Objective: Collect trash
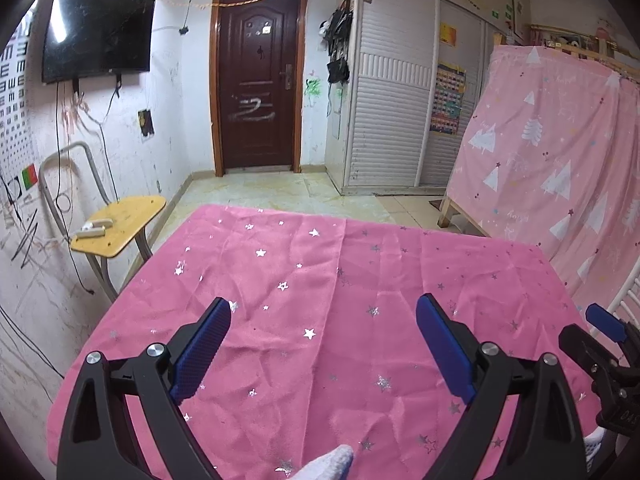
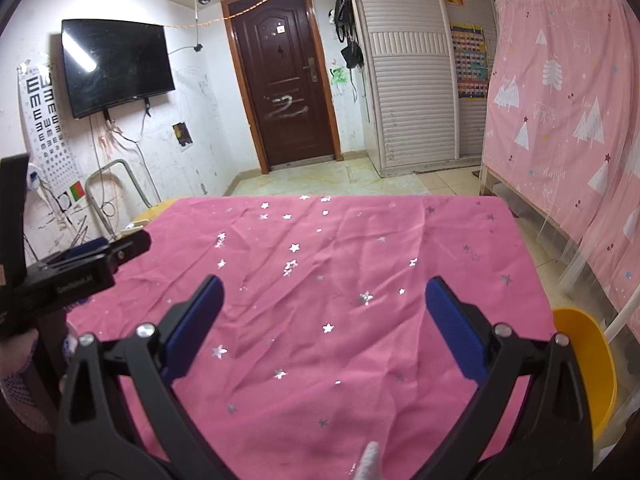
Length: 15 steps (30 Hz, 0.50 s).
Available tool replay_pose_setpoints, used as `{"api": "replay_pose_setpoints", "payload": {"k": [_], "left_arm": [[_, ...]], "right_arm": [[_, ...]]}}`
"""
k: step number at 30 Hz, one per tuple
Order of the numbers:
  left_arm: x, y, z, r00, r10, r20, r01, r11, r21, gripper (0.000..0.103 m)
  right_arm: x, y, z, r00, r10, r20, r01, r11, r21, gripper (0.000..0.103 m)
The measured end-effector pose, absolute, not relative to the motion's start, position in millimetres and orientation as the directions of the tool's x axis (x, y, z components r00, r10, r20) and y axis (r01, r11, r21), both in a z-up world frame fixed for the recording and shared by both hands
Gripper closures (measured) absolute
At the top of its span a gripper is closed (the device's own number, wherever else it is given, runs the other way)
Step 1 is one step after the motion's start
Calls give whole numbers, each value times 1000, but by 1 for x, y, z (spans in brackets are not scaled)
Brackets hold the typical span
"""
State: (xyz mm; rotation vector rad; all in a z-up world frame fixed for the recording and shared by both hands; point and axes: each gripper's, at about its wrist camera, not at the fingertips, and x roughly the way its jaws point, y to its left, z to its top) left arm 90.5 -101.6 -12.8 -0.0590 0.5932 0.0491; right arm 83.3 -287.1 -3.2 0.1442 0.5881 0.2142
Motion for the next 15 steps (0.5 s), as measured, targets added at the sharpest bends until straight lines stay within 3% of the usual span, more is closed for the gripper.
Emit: {"api": "replay_pose_setpoints", "payload": {"k": [15], "left_arm": [[94, -99, -11, 818, 14, -575, -58, 997, -58, 17]], "right_arm": [[83, -286, -4, 809, 242, -535, -160, 968, 196, 6]]}}
